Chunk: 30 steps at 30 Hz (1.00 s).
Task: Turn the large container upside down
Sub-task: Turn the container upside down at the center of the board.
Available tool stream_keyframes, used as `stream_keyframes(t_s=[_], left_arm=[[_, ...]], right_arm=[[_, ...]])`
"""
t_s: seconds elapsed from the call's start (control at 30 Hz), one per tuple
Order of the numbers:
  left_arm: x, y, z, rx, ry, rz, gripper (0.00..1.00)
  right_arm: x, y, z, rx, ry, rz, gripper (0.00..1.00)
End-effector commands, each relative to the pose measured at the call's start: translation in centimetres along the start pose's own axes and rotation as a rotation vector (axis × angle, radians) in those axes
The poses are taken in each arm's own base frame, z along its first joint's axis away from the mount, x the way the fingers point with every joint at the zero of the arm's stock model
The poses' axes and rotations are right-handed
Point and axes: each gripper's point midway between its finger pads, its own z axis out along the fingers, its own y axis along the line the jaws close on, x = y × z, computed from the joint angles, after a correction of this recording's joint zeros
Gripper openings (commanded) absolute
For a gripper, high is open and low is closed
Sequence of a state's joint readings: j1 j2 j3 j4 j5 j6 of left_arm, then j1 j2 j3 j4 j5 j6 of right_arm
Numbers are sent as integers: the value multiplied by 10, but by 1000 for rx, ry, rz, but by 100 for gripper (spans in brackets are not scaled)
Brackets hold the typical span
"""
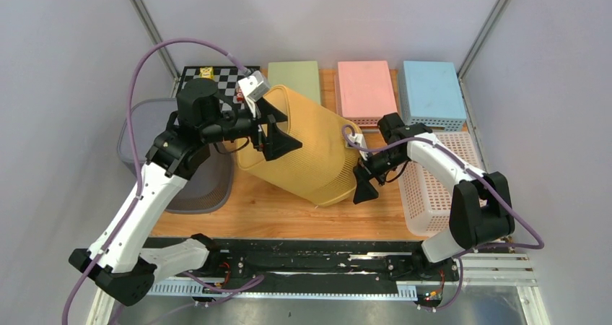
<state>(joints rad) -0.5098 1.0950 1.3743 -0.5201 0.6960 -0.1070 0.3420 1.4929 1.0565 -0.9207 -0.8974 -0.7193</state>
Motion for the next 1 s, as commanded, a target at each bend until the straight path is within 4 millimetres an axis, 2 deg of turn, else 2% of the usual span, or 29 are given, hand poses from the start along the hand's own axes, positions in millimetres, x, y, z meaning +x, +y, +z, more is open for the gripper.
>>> stream_keyframes(t_s=[0.0, 0.33, 0.47, 0.6, 0.7, 0.83, 0.97], left_arm=[[34, -13, 27, 119, 118, -45, 100], [36, -22, 47, 190, 150, -18, 100], [24, -27, 49, 222, 137, -6, 100], [18, -30, 52, 239, 116, -10, 100], [22, -29, 55, 240, 115, -26, 100], [24, -28, 57, 240, 113, -29, 100], [25, -28, 57, 245, 111, -26, 100]], right_arm=[[9, 3, -6, 19, 74, -72, 100], [13, -2, -22, 50, 80, -59, 100], [18, 2, -20, 20, 78, -85, 100], [1, 9, -23, -35, -51, -103, 100], [-13, -3, -32, -10, -146, -58, 100], [-12, -15, -37, 26, -169, -12, 100], [-17, -1, -35, -80, -227, 40, 100]])
